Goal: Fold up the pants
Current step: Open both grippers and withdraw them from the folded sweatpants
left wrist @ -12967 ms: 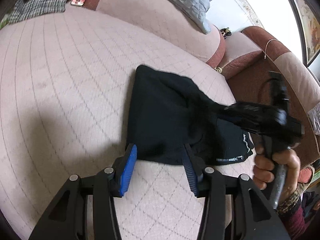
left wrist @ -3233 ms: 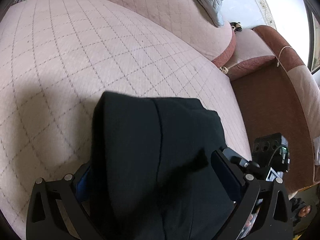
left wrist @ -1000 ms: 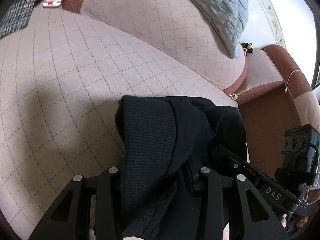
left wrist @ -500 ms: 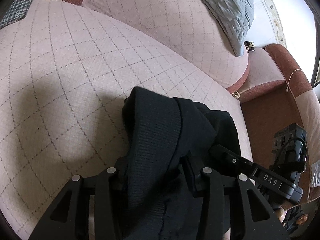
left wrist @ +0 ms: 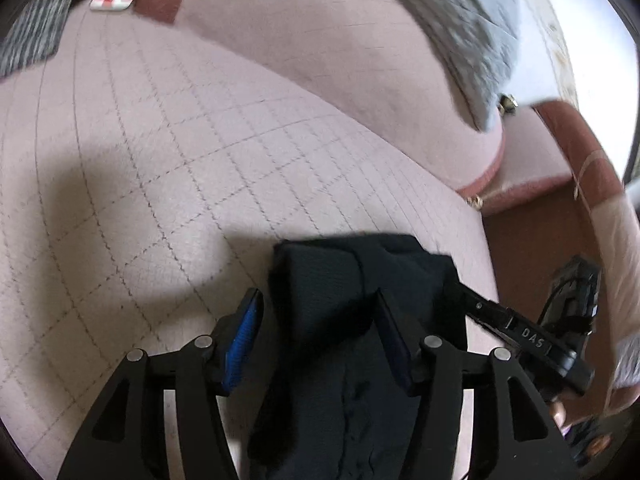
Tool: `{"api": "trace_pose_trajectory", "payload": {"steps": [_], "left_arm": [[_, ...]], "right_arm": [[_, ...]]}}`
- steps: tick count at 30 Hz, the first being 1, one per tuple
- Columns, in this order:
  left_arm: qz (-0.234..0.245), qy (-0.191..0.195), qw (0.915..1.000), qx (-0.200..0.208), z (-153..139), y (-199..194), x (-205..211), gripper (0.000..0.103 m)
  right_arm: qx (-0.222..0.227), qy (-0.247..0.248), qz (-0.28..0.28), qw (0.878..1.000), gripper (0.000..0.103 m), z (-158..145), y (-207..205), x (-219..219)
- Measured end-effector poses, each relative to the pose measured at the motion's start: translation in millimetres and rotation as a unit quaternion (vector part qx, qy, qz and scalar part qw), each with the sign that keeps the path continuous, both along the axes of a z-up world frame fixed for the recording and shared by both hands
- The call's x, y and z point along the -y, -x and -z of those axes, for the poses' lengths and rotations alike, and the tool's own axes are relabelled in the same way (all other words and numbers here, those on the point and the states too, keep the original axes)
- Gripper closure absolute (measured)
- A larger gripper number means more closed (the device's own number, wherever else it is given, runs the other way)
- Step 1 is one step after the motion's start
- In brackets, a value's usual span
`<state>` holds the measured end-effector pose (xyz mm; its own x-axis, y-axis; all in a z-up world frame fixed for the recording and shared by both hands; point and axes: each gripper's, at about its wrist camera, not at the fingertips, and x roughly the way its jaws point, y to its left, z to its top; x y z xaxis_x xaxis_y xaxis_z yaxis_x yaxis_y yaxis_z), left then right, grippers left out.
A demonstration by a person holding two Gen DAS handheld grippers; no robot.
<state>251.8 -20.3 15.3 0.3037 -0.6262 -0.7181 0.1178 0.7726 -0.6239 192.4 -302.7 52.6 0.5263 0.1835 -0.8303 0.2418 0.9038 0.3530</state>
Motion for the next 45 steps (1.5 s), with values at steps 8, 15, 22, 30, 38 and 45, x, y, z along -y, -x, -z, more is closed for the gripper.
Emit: {"api": "trace_pose_trajectory", "payload": {"steps": [8,15,22,30,38,45], "left_arm": [[-0.026,0.039,0.9984,-0.033,18.0,-3.5,-9.7,0.040],[-0.040,0.035,0.9986,-0.003,-9.0,24.2,-27.7,0.040],[-0.033,-0.022,0.9991,0.013,-10.1,82.1,-38.5,0.040],[-0.028,-0.093,0.9934,0.060,-12.3,131.6,-43.2,0.039],[-0.019,-0.128,0.9819,0.139,-43.3,148.1,-30.9,0.036],[-0.029,-0.157,0.9676,0.196,-64.5,164.8,-24.5,0.027]], "right_arm": [[-0.015,-0.017,0.035,0.999,0.052,14.4,-5.4,11.0],[0.029,0.008,0.014,0.999,0.052,-11.0,49.4,-3.0],[0.027,0.016,0.031,0.999,0.052,6.5,121.6,-13.2],[0.026,-0.012,0.075,0.997,0.051,9.8,179.4,-15.1],[0.037,0.041,0.073,0.996,0.051,-1.9,195.4,-48.4],[0.029,0.070,0.061,0.995,0.051,0.0,197.2,-64.5]]}}
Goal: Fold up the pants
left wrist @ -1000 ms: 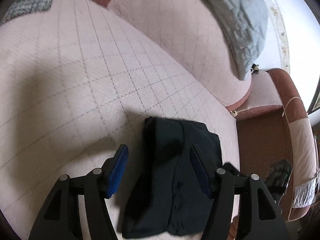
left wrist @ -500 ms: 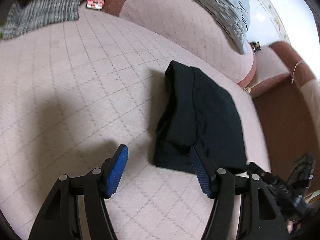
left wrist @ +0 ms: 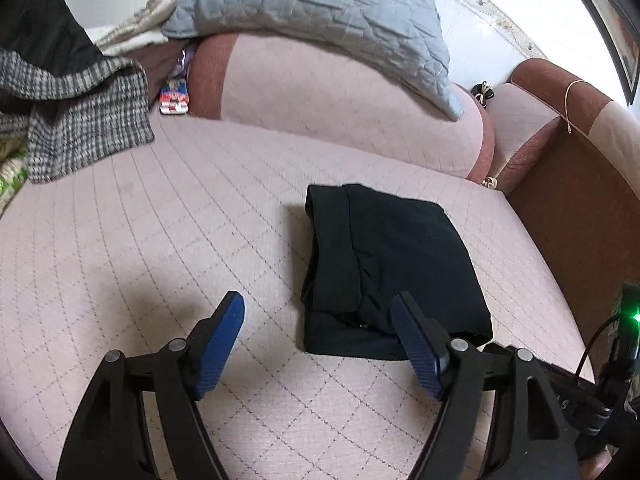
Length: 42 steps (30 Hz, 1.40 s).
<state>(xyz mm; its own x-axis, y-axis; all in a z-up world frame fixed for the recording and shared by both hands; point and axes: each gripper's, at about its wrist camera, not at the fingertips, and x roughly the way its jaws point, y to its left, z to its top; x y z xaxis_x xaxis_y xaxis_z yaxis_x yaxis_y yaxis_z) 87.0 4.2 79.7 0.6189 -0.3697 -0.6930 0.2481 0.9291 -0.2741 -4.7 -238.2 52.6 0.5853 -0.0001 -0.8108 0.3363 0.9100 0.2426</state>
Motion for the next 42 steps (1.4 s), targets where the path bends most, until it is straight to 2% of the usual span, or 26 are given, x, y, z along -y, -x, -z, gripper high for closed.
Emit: {"api": "trace_pose_trajectory", "payload": {"steps": [12,19,37,40,42], "left_arm": [[0.015,-0.021,0.9993,0.028,-5.4,13.3,12.6,0.025],[0.020,-0.019,0.9987,0.042,-12.4,18.8,13.0,0.025],[0.022,-0.019,0.9988,0.038,-10.0,18.9,13.3,0.025],[0.009,-0.025,0.9980,0.057,-13.3,21.1,11.5,0.025],[-0.006,-0.033,0.9954,0.090,-19.5,27.2,9.3,0.023]], "right_arm": [[-0.007,0.031,-0.019,0.999,0.051,-0.8,9.7,-15.1],[-0.008,0.043,-0.027,0.999,0.050,-3.7,9.4,-23.4],[-0.017,0.046,-0.029,0.998,0.049,-0.1,9.9,-22.1],[-0.018,0.046,-0.028,0.998,0.049,1.5,10.7,-21.5],[-0.018,0.046,-0.028,0.998,0.049,2.2,11.3,-21.5]]}}
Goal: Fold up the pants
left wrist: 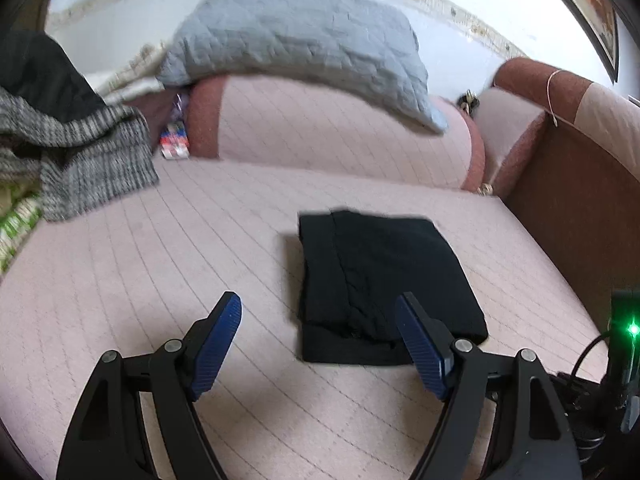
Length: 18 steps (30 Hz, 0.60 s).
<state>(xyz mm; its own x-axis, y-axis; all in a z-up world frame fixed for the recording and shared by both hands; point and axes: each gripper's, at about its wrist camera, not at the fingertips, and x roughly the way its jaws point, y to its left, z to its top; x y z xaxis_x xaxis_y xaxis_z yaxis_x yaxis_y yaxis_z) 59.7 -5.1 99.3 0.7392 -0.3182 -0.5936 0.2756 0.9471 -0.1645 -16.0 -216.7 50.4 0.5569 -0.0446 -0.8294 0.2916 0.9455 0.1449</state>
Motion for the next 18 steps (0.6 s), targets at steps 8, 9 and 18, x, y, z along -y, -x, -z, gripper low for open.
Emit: {"api": "trace_pose_trajectory", "payload": {"steps": [8,9,18], "left_arm": [[-0.083,0.005,0.9857,0.147,-38.4,45.5,-17.0,0.000],[-0.086,0.005,0.9835,0.159,-43.4,53.4,-17.0,0.000],[-0.084,-0.007,0.9874,0.134,-38.7,95.3,-12.9,0.000]], "right_arm": [[0.019,0.018,-0.004,1.000,0.047,-9.4,25.1,3.8],[0.023,0.023,-0.005,0.999,0.046,-11.0,29.8,4.5],[0.047,0.031,0.002,0.998,0.045,-18.2,72.1,8.0]]}}
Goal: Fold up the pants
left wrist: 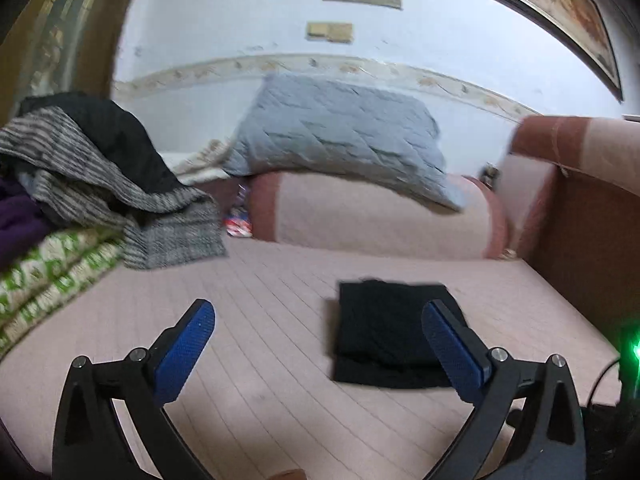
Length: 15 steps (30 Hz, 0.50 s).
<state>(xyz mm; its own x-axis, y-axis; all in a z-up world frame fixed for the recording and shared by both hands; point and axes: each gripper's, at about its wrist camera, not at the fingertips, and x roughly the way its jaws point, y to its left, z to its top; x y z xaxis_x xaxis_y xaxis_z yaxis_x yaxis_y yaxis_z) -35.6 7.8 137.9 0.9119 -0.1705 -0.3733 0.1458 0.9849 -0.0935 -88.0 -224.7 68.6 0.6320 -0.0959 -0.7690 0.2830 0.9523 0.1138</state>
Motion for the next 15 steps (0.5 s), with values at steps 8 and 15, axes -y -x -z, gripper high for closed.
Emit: {"api": "trace_pose_trajectory", "payload": {"steps": [8,15], "left_arm": [[-0.002,-0.012,0.9976,-0.069,29.2,24.0,0.4,0.000],[-0.006,-0.036,0.9895,-0.140,59.7,9.1,5.7,0.000]], "right_arm": [[0.004,0.017,-0.016,1.000,0.041,7.4,18.9,-6.1],[-0.012,0.009,-0.036,0.999,0.041,27.1,16.2,-14.6]]}}
